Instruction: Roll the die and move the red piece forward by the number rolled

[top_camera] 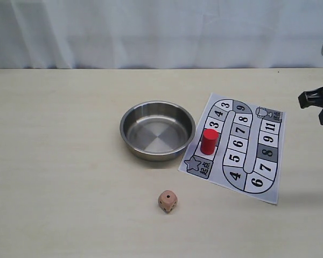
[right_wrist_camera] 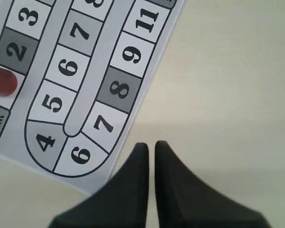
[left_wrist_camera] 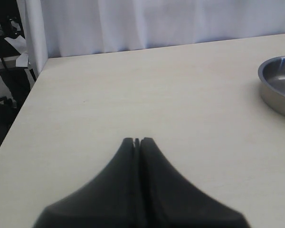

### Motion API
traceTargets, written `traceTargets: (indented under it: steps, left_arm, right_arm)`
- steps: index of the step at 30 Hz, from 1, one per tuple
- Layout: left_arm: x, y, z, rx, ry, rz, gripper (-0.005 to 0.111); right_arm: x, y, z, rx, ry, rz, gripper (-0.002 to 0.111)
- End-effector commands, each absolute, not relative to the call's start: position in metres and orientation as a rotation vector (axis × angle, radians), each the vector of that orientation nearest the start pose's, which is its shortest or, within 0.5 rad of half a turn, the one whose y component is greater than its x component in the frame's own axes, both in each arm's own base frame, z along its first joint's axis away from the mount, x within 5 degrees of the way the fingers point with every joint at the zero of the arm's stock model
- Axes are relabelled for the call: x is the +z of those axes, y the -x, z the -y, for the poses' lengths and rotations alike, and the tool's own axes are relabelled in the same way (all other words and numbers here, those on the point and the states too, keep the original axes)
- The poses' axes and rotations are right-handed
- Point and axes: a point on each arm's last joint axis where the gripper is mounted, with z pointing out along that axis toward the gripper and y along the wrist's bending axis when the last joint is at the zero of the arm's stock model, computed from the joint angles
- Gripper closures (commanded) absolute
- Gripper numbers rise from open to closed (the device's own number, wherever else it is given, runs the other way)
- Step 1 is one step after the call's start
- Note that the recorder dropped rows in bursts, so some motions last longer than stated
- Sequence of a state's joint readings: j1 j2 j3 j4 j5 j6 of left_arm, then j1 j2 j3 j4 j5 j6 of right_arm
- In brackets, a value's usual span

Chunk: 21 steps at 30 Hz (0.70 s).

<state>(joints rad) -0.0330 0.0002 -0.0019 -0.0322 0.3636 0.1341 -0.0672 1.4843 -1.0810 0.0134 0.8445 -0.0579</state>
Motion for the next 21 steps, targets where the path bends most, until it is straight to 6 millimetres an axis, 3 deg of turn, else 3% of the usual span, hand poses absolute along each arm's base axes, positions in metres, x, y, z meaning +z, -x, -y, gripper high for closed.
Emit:
traceTargets:
  steps: [1, 11, 21]
  left_arm:
    - [0.181, -0.053, 0.003, 0.030, -0.128, -1.833, 0.107]
    - [0.181, -0.053, 0.003, 0.030, -0.128, -1.833, 0.107]
    - [0.181, -0.053, 0.003, 0.030, -0.128, -1.833, 0.107]
  right_arm:
    - [0.288, -0.277, 0.018, -0.028, -0.001, -2.713, 0.104]
    - [0.335, -0.224, 0.014, -0.036, -0.005, -2.584, 0.104]
    - [0.375, -0.157, 0.010, -0.050, -0.003, -2.388, 0.104]
